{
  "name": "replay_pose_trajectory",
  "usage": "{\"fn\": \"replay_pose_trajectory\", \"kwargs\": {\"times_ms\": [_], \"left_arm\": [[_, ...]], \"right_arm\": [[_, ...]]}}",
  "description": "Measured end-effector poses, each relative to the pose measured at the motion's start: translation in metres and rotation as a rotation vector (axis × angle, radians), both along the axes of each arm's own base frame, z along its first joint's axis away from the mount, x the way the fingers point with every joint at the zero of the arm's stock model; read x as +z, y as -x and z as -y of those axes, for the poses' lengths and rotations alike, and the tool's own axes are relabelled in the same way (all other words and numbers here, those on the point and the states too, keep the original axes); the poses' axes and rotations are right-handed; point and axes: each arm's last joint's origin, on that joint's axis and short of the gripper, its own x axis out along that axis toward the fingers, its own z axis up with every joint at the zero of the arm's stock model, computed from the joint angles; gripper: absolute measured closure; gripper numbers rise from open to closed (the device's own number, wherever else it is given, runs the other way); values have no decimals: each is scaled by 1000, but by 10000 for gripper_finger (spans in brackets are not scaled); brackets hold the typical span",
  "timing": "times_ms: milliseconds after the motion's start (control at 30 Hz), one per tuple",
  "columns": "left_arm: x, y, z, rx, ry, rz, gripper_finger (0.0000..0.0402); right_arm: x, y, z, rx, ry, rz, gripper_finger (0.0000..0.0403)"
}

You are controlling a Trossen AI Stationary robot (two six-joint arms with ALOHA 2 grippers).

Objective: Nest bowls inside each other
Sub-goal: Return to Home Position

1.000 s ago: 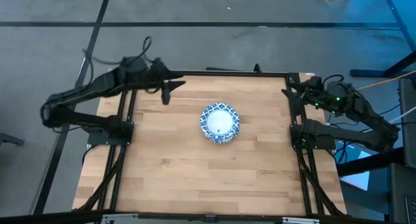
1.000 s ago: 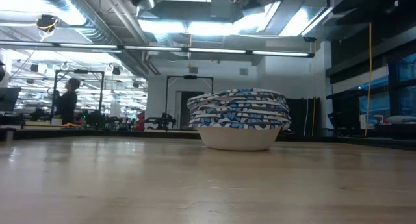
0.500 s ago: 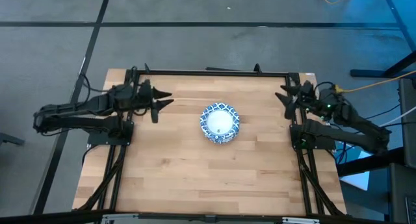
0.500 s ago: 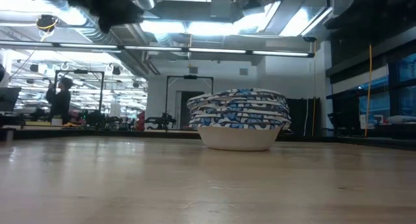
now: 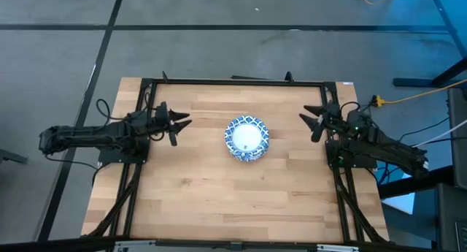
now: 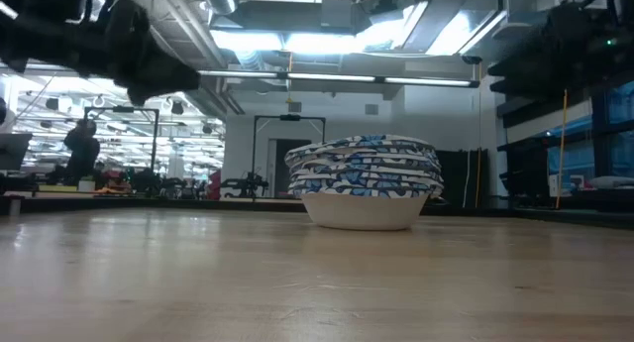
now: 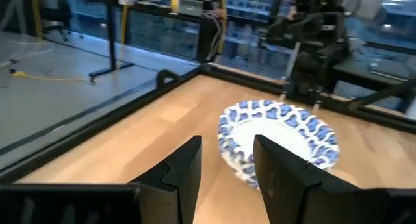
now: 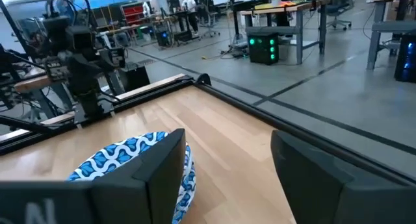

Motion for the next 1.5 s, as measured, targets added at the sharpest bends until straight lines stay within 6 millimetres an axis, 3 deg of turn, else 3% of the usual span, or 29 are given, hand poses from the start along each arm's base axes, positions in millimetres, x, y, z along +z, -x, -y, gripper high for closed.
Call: {"fn": "replay_pose_trajectory", "kwargs": {"times_ms": [233, 633, 1500], "left_arm": [[-25, 10, 0, 83, 19, -4, 269], [-40, 15, 0, 119, 41, 5, 269], [-40, 16, -1, 148, 60, 20, 269]], "right_arm": [[-14, 2, -1, 1, -19, 16, 175], [-20, 3, -1, 8, -32, -3, 175], [-24, 3, -1, -27, -47, -36, 175]]}}
